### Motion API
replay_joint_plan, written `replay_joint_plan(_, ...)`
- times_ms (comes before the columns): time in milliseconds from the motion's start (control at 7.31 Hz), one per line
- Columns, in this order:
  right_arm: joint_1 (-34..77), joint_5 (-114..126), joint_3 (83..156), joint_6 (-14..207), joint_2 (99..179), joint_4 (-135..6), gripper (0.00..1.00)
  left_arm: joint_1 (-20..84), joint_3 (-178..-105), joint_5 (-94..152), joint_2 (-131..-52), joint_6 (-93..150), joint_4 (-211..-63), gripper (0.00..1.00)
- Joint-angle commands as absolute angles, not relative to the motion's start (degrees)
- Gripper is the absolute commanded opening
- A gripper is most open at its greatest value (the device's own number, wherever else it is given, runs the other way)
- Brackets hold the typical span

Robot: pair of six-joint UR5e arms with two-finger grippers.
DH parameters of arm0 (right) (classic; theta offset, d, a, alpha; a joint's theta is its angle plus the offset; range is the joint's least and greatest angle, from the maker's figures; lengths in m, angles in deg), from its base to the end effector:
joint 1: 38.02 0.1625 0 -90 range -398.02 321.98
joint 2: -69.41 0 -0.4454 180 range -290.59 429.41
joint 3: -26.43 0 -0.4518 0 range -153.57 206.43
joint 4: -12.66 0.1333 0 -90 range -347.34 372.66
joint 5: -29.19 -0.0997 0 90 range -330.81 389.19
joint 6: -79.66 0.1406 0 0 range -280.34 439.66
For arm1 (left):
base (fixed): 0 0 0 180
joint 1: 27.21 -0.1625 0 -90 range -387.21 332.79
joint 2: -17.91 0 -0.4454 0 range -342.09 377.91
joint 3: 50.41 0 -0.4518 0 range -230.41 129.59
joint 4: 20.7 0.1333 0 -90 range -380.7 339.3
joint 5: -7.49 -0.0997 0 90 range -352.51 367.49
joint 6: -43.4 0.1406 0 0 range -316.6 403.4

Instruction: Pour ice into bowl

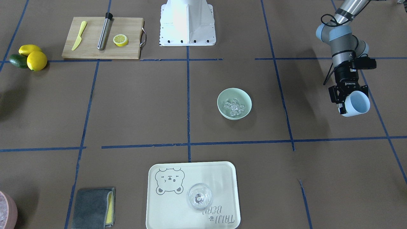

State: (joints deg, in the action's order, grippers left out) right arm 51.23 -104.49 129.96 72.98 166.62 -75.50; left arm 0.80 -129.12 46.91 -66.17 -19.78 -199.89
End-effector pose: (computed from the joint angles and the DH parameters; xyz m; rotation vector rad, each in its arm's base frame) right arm 0.0296 -0.5067 0.6411 0.1749 -0.7540 -0.1774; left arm 0.3290 -0.4490 0.6720 1.2148 0.6884 -0.5697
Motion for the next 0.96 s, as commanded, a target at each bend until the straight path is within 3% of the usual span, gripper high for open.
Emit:
replay_joint_plan(0, 51.37, -104.41, 129.96, 72.89, 166.62, -75.50, 1.00, -0.92, -127.23, 46.60, -66.28, -22.61, -199.73, 0.28)
replay_joint_plan(821, 51.54, -104.40, 129.96, 72.89, 166.79, -75.41, 1.00, -8.40, -125.38, 42.47, -66.55, -24.98, -199.12, 0.51)
